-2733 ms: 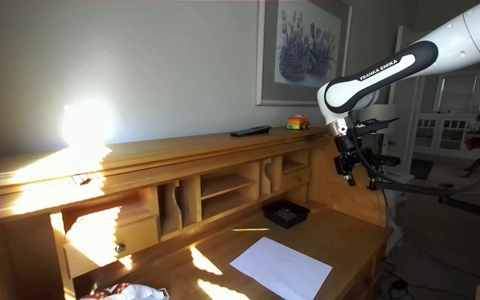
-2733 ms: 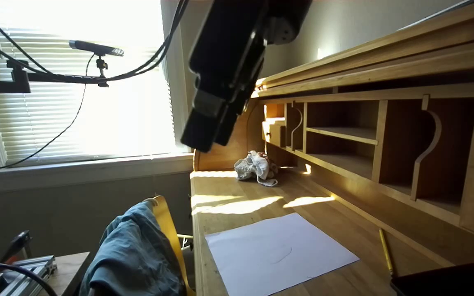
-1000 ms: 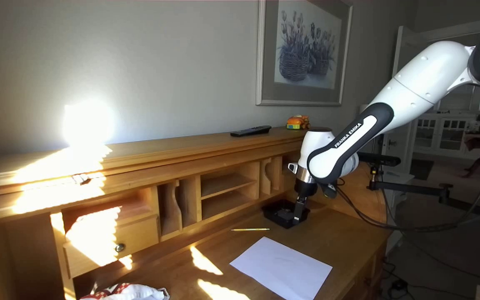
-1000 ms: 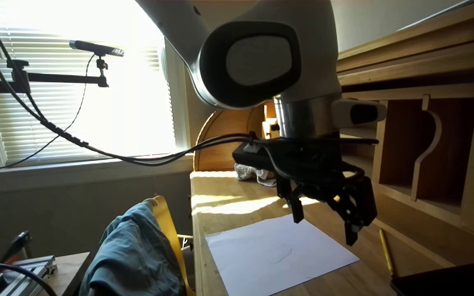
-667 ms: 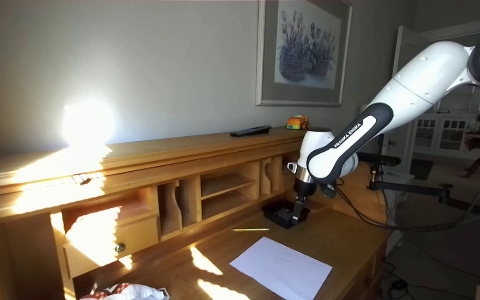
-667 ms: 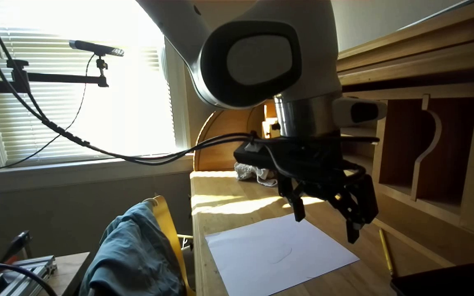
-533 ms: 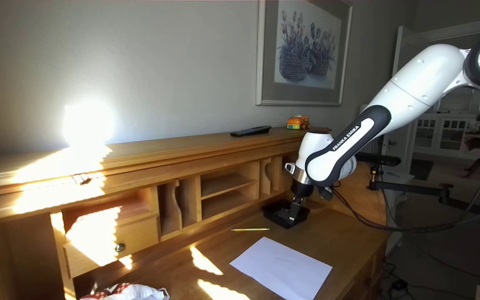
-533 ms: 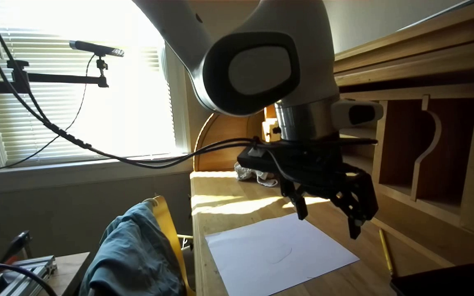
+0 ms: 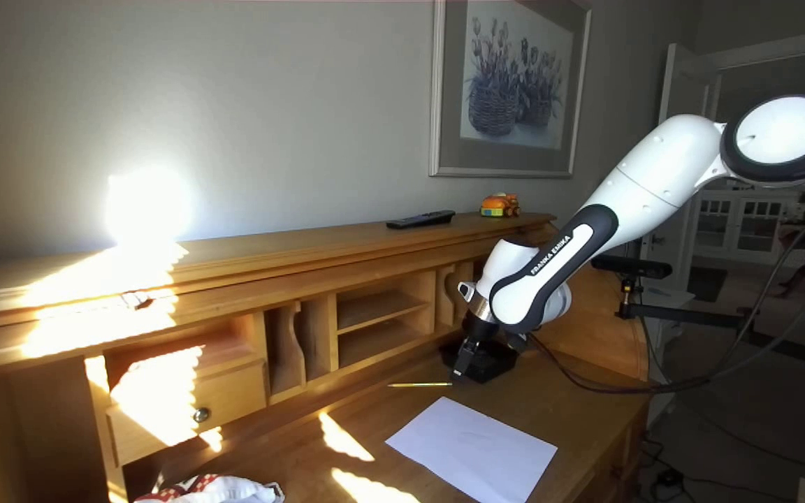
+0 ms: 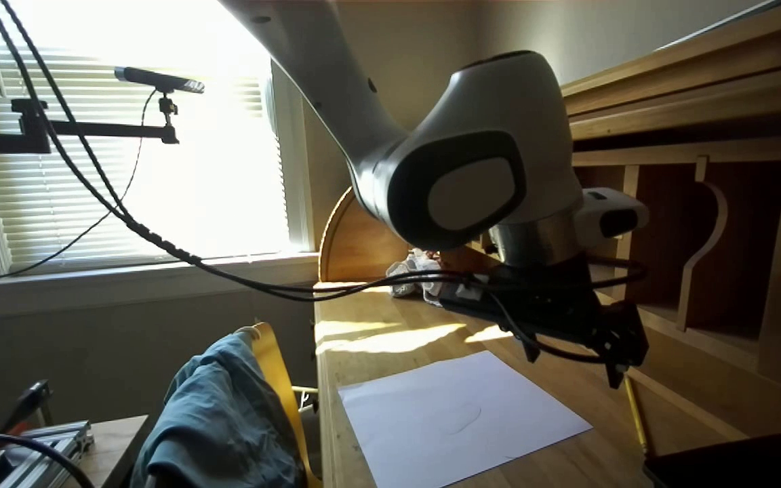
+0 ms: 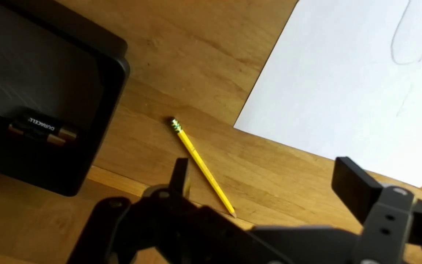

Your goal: Move the pencil forward

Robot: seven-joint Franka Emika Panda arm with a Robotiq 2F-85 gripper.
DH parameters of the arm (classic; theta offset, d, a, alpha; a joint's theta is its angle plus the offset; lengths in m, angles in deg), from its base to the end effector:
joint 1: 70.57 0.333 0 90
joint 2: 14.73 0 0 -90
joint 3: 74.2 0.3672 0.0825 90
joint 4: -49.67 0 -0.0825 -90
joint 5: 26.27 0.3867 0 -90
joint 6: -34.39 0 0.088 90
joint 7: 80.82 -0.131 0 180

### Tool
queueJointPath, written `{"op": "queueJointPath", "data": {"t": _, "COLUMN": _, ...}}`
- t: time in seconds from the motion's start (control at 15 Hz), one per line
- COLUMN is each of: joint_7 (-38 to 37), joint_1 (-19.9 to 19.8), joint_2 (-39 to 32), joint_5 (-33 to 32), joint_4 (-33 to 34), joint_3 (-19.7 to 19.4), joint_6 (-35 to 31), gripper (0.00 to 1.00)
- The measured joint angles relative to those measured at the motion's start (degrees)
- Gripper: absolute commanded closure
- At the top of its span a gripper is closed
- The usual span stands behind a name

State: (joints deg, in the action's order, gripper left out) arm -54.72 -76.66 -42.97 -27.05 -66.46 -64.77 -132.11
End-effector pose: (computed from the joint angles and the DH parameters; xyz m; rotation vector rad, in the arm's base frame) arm 0.6693 0.0320 0.2670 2.9758 0.7467 0.6193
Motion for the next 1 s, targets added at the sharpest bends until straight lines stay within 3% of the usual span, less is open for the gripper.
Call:
{"op": "queueJointPath", "data": {"t": 0.27, "joint_7": 2.70, "joint_1": -6.73, "joint_2": -4.85, "joint_5": 0.68, "joint_4": 4.87, "joint_3": 6.56, "joint_6": -0.74, "gripper": 0.00}}
{"op": "queueJointPath", "data": {"t": 0.47, "joint_7": 4.22, "joint_1": -10.01, "joint_2": -7.84, "joint_5": 0.68, "joint_4": 8.00, "joint_3": 9.33, "joint_6": -0.74, "gripper": 0.00}}
{"op": "queueJointPath", "data": {"t": 1.0, "joint_7": 4.52, "joint_1": -10.58, "joint_2": -11.50, "joint_5": 0.59, "joint_4": 10.52, "joint_3": 9.60, "joint_6": -0.72, "gripper": 0.00}}
